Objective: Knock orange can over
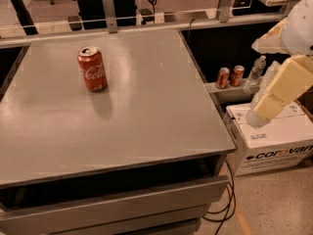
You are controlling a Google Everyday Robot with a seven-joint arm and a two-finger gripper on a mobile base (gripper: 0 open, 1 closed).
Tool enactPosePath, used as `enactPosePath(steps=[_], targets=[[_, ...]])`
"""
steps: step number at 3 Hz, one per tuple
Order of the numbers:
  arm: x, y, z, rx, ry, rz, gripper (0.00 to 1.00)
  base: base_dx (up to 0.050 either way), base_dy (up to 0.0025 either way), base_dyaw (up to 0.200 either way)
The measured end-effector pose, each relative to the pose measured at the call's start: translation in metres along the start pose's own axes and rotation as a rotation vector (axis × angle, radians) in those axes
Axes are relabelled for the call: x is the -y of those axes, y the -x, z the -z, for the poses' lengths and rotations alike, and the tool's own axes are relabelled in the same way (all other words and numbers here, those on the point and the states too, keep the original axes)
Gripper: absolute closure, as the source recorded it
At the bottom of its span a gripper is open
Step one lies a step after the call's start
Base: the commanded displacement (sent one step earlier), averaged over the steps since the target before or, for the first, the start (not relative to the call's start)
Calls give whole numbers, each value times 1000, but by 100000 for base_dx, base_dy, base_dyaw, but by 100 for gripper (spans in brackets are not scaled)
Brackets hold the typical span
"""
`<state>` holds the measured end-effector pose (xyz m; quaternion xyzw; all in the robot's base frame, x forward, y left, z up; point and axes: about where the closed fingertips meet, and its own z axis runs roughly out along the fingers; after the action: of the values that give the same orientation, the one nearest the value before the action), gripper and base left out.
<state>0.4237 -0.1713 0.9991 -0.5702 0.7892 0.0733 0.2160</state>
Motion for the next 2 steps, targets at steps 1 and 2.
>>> enactPosePath(steps=[1,2], targets=[[19,1,-18,-15,45,-7,0,0,0,0],[37,3,-40,-30,101,-5,0,0,0,0]])
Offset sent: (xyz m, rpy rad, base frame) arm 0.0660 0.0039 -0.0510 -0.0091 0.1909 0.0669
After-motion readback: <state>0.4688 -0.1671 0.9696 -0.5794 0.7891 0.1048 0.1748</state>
